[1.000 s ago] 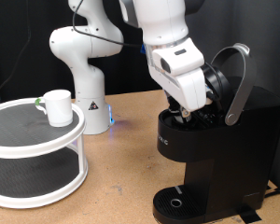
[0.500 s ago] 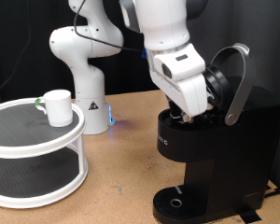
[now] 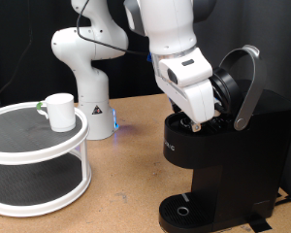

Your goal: Make a cup of coffee with the keurig machine

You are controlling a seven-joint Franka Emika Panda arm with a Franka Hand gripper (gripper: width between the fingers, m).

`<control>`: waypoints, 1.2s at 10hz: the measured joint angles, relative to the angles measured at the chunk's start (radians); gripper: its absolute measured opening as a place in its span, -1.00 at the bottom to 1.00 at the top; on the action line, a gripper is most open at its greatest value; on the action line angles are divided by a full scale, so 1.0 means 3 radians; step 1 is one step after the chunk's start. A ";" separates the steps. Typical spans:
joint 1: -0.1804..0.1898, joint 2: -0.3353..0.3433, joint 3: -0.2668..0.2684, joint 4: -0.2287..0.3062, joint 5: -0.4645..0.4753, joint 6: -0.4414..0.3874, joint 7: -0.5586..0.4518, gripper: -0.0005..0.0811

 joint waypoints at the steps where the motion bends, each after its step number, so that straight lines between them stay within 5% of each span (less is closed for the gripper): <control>1: -0.0001 0.0001 -0.0001 -0.0004 0.0003 0.0000 0.0000 0.90; 6: -0.0040 -0.0116 -0.0078 0.0028 0.0390 -0.0097 -0.0290 0.99; 12: -0.0105 -0.0319 -0.0191 0.0079 0.0497 -0.0381 -0.0548 0.99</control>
